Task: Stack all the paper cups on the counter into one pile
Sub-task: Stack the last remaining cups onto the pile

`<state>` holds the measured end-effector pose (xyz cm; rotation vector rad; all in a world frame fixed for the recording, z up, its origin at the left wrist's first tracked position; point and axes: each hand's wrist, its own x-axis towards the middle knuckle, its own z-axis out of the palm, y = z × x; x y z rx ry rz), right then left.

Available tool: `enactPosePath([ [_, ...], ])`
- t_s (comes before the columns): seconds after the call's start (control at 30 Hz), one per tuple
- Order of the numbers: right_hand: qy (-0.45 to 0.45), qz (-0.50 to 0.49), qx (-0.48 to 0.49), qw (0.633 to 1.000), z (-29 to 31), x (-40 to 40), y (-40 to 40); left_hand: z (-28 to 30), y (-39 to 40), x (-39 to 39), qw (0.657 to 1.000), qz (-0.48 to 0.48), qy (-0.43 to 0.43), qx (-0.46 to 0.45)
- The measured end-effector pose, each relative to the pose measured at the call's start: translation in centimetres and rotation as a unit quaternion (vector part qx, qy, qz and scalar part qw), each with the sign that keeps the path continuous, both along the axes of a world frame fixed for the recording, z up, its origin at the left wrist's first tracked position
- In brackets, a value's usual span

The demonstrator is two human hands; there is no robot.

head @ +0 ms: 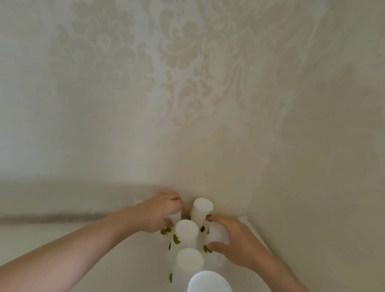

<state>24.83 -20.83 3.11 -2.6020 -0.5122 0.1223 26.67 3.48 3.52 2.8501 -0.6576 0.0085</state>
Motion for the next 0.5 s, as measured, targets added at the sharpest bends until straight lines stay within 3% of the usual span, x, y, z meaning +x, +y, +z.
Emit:
enactPosePath([
  [0.13,0.003,-0.035,-0.010,0.999,1.6,-1.9,-2.9,1.6,2.4,-2.8,0.995,0.061,-0.030,-0.080],
  [0.27,-0.041,-0.104,0.058,0.992,6.2,-4.8,-6.8,9.4,4.5,-7.8,0.966,0.141,-0.092,-0.196],
  [0.4,-0.118,-0.145,0.142,0.972,11.4,-7.7,-9.1,17.5,2.0,-14.8,0.906,0.052,-0.050,-0.417],
  [0.5,-0.164,-0.145,0.182,0.959,14.1,-10.1,-9.1,19.3,-1.5,-18.9,0.910,-0.014,-0.023,-0.413],
])
